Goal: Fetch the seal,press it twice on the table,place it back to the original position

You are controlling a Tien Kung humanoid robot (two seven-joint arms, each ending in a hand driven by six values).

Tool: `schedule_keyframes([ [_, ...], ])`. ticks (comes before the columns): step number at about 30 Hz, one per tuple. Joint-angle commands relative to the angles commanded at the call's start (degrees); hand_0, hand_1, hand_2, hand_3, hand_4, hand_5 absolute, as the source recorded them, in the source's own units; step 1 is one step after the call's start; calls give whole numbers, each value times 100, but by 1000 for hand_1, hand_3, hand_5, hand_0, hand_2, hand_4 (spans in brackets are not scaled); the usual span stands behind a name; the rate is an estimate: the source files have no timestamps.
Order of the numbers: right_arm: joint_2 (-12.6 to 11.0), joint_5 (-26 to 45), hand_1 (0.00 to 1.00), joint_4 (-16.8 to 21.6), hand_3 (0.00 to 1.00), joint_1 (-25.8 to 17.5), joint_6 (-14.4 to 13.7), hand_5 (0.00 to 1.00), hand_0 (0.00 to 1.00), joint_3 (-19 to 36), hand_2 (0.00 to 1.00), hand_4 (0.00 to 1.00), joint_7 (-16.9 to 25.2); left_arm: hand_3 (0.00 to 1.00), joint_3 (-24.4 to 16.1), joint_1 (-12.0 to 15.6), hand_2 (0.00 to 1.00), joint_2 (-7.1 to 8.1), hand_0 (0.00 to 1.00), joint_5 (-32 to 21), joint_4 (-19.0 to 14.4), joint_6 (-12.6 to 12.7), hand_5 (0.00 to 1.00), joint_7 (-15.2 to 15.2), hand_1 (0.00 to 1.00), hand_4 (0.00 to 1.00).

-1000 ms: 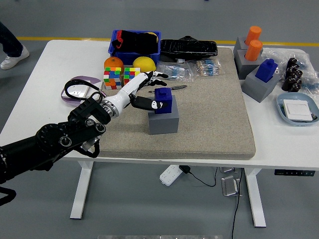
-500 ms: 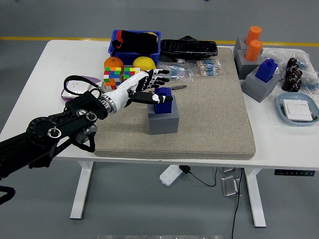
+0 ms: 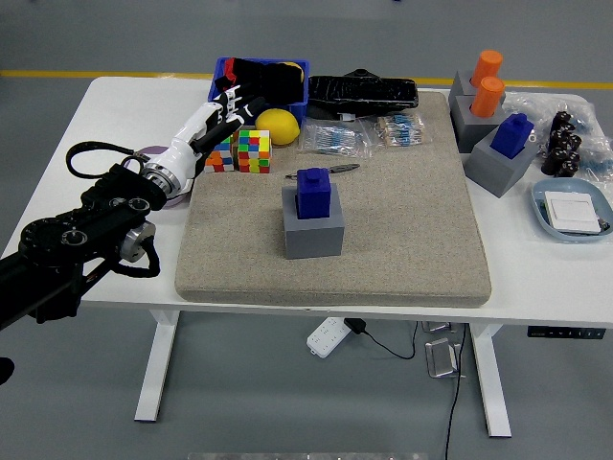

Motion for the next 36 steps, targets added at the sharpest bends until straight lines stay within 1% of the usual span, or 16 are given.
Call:
schedule_keyframes([
  [3, 11, -3, 768, -7, 733, -18, 0, 618, 847, 30, 765, 846, -9, 955, -17, 10, 956, 133, 986, -144, 115, 35, 776, -24, 970, 998],
  [4, 11, -3, 768, -8, 733, -21, -2, 620, 847, 35, 765, 845, -10, 942, -20, 11, 931, 170, 976, -149, 136, 36, 783, -18, 952, 990],
  [9, -20, 13, 768, -11, 733, 14, -33, 620, 847, 52, 765, 845, -24, 942, 21, -30, 931, 422, 976, -135, 255, 20, 783, 20, 952, 990],
  [10, -24, 15, 768, -14, 733, 28, -32, 621, 847, 49, 765, 845, -28, 939, 38, -46, 926, 450, 958, -124, 274, 20, 769, 16, 938, 973],
  [14, -62, 23, 768, -16, 733, 126, -38, 621, 847, 46, 765, 845, -31, 939, 215, -166, 926, 587, 958, -58, 413, 17, 769, -5, 938, 973],
  [16, -84, 28, 768, -6, 732, 133, -45, 622, 847, 32, 764, 844, -33, 936, 250, -158, 920, 653, 956, -51, 469, 19, 756, -8, 934, 957],
  [20, -84, 16, 768, -10, 732, 77, -73, 622, 847, 69, 764, 844, -46, 936, 256, -76, 920, 716, 956, -66, 560, 19, 756, 2, 934, 957],
  [27, -21, -2, 768, -15, 732, -21, -92, 622, 846, 135, 764, 843, -75, 934, 307, -10, 917, 759, 953, -75, 664, 14, 744, 31, 931, 946],
  [36, -60, 59, 766, 27, 733, 60, -116, 627, 845, 36, 763, 838, -85, 930, 266, -30, 914, 953, 948, -69, 696, 20, 735, 43, 928, 937],
])
